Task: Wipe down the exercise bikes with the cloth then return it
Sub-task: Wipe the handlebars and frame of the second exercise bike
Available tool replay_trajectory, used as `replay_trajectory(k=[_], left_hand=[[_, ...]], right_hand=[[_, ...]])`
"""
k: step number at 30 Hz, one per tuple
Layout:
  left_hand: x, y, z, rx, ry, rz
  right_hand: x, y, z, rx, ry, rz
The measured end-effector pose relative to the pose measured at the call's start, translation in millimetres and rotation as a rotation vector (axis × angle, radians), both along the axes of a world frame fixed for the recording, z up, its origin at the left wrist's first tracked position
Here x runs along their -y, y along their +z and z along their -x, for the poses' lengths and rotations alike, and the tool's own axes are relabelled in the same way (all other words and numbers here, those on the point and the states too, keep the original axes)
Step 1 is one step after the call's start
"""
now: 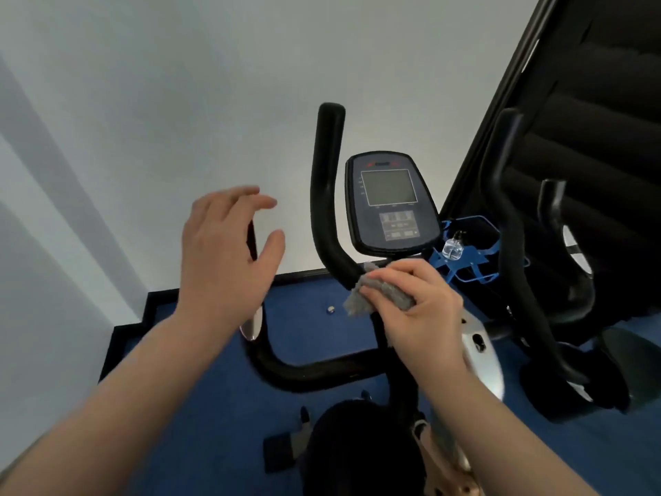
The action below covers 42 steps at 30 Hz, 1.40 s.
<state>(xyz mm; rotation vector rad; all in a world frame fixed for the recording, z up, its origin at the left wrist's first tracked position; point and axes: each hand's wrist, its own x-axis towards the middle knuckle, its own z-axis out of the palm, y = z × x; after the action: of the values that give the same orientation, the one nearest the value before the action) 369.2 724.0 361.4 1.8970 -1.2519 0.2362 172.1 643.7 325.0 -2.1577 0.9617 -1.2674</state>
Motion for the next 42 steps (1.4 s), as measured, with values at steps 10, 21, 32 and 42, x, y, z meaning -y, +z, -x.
replay_trajectory(k=[10, 21, 32, 42], left_hand=[[44, -1, -31, -0.141, 0.141, -0.118], [48, -10, -27, -0.200, 0.145, 0.088], [48, -3, -26, -0.284, 0.138, 0.059], [41, 1, -28, -0.286, 0.094, -0.026]], right_hand=[[5, -4, 3, -0.051, -0.009, 0.063], [15, 4, -14, -0.085, 0.025, 0.062], [37, 33, -61, 0.151, -0.006, -0.114], [63, 61, -102, 0.012, 0.011, 0.018]])
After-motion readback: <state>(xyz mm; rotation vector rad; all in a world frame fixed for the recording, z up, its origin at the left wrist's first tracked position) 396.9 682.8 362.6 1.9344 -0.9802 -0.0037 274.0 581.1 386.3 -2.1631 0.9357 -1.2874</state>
